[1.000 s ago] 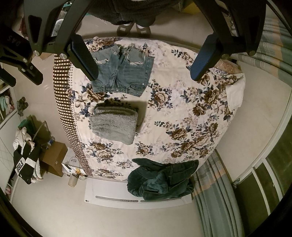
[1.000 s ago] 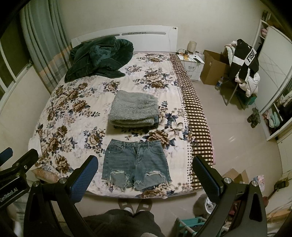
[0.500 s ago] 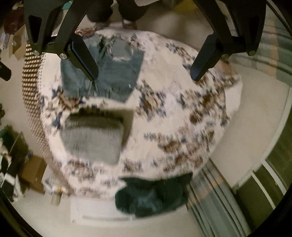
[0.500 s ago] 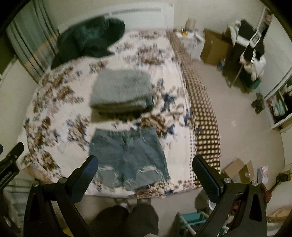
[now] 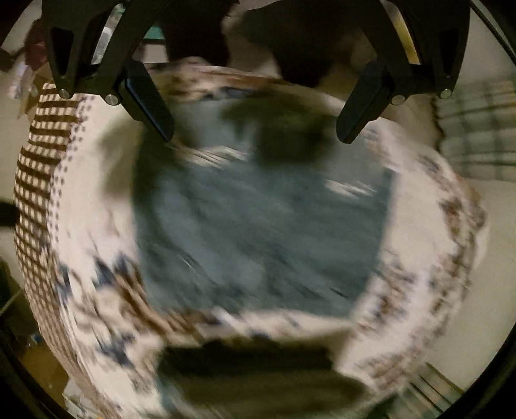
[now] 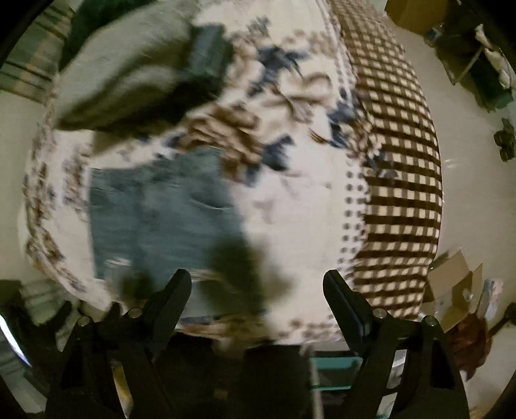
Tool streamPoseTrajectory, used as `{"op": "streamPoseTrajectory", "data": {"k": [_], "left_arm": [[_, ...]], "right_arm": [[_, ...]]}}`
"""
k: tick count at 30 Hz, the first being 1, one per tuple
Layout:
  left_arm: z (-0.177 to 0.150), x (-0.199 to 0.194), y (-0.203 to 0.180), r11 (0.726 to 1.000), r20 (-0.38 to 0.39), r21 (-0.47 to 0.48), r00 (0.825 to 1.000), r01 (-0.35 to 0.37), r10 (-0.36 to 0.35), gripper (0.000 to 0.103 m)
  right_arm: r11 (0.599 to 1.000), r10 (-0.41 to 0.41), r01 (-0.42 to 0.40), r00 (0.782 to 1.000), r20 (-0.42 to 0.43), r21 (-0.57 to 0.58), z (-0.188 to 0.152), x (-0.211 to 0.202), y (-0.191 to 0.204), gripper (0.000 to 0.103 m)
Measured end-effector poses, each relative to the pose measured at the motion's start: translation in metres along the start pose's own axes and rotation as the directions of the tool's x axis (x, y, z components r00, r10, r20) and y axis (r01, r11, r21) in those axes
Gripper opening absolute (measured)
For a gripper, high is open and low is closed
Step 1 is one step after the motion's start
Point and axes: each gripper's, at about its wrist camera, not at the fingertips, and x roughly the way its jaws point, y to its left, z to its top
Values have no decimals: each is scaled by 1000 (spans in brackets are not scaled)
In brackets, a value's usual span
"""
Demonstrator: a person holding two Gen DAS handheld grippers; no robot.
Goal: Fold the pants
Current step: 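Lower both grippers onto the denim shorts and grasp the waistband and hem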
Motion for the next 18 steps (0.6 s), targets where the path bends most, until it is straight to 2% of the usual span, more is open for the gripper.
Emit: {"op": "streamPoseTrajectory", "data": {"k": [3,9,10,12,13,15,17,18], "left_arm": [[-13,42,-45,1000,-35,-1,999,11,-11,103],[-30,99,-93,1000,-67,18,998,-12,13,103],[-31,106,-96,1000,-69,17,997,-17,19,99],[-31,120,-97,1000,-76,5,997,-27,28,82],[-30,127,-94,1000,-76,-5,997,-18,18,64],[-30,131,-85,997,-42,-50,997,64,-66,57],[-31,127,-78,986,12,-68,989,151,-150,29],[-32,125,-76,983,32,-70,986,168,-166,22]], "right_arm": [[999,-27,26,999,-44,-24,12,40,-35,86],[995,-21,13,997,-79,-99,27,72,-42,86],[993,-13,4,997,-79,-114,31,76,-37,86],[988,4,-16,997,-79,-156,40,87,-24,86],[984,13,-27,997,-78,-176,43,91,-16,86],[973,27,-44,997,-77,-228,52,103,4,86],[962,43,-61,996,-73,-266,60,112,23,86],[956,60,-77,996,-71,-282,65,118,35,86]]}}
